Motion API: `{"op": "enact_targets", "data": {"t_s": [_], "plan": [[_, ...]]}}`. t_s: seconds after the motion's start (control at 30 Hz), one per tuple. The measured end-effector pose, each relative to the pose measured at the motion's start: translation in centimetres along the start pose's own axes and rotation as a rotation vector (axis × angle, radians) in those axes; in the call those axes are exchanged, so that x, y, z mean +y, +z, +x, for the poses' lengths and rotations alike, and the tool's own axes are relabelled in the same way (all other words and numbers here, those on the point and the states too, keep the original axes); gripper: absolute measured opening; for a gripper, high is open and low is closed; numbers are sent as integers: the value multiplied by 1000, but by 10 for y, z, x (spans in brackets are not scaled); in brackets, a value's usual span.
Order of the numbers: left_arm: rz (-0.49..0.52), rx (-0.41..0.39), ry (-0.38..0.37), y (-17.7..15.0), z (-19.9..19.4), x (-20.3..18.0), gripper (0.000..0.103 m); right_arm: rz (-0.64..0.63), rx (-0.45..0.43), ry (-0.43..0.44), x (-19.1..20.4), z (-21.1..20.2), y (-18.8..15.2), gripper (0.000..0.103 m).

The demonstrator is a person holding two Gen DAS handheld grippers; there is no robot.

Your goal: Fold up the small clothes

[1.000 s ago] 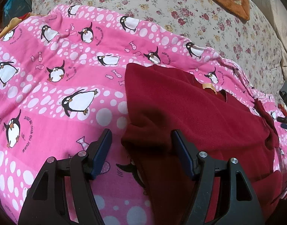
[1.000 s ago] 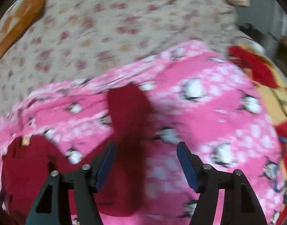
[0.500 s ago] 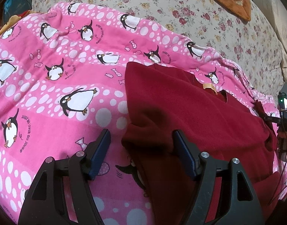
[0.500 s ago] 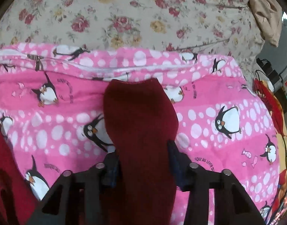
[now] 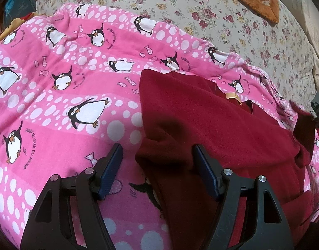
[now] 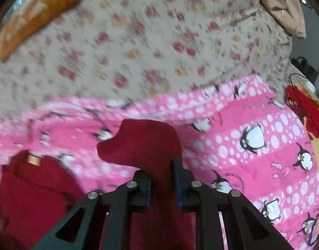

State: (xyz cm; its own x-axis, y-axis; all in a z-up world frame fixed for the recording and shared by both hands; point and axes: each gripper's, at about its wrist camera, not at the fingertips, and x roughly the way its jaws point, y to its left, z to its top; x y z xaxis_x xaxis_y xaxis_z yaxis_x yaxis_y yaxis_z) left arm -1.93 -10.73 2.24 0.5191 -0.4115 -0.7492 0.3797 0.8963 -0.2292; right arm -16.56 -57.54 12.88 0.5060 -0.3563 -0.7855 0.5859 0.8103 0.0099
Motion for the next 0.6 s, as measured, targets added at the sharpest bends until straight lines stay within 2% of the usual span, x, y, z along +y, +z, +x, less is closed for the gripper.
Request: {"op": "enact_targets", "data": {"t_s": [0.27, 0.43, 0.6], "plan": [[-2, -9, 6, -1, -2, 0, 71, -35, -41, 353, 40, -82, 4, 14], [-2, -10, 6, -1, -3, 0, 71, -58, -40, 531, 65, -122, -5, 14], [-11, -29, 16, -2, -10, 1, 71, -141, 30, 634, 98, -142, -27, 14]]}}
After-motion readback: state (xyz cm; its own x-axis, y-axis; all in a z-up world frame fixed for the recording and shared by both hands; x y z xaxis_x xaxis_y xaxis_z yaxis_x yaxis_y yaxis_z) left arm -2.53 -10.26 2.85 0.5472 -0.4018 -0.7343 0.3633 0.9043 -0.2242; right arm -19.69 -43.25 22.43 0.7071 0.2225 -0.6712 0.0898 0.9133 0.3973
